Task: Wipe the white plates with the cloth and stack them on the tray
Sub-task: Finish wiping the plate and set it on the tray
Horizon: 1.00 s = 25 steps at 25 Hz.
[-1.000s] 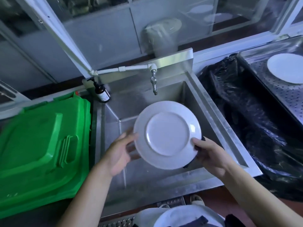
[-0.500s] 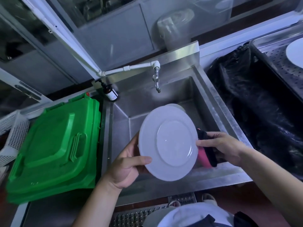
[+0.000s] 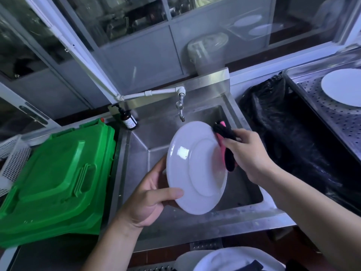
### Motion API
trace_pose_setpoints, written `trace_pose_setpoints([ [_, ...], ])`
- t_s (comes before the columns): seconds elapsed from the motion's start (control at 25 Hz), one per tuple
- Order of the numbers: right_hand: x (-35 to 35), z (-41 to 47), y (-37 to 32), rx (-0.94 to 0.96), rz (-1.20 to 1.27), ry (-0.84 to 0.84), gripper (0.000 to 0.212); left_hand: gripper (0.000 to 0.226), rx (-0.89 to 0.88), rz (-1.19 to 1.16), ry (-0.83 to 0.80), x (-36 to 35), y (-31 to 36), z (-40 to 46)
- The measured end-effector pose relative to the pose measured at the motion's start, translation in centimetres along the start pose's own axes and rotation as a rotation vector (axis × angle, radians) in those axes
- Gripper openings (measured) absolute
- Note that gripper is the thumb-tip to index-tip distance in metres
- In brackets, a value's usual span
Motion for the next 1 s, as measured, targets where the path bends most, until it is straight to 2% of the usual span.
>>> trace_pose_setpoints([
  [0.24, -3.1, -1.9, -6.3, 0.528, -0.24, -0.284, 0.015, 0.072, -0.051, 0.034, 0.055, -1.3, -0.4, -0.2],
  [0.32, -3.9, -3.2, -6.8, 0.662, -0.323, -0.397, 0.031, 0.066, -0.07, 0.001, 0.112, -1.4, -0.5, -0.1],
  [0.44, -4.7, -5.1, -6.0, 0.737, -0.366, -0.551, 0.047, 0.058, -0.114, -0.063, 0.173, -0.9, -0.4, -0.1],
  [0.56, -4.8, -6.7, -4.5, 0.891, -0.469, -0.499, 0.05, 0.053, -0.154, -0.091, 0.173, -0.5, -0.1, -0.4],
  [0.64, -4.8, -7.6, -3.9, 1.013, -0.552, -0.416, 0.045, 0.055, -0.166, -0.163, 0.099, -0.3, 0.3, -0.8],
  [0.72, -5.0, -8.4, -3.8, 1.052, -0.596, -0.392, 0.045, 0.062, -0.152, -0.29, 0.012, -0.1, 0.6, -1.2],
  [0.84, -4.8, -9.1, -3.4, 1.116, -0.636, -0.416, 0.049, 0.08, -0.084, -0.382, 0.058, 0.3, 0.6, -1.4],
  [1.0, -3.9, -9.3, -2.6, 1.171, -0.688, -0.516, 0.051, 0.072, -0.04, -0.324, 0.091, 1.1, 0.1, -1.2],
])
Point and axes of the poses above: each hand's wrist, its own z-axis towards the middle knuckle, its own x-axis out of the back of the hand, y = z × x, the point moved 1 cm from there along z, towards the middle knuckle, and after that the axes turned 5 degrees about y, right-handed, at the moved point
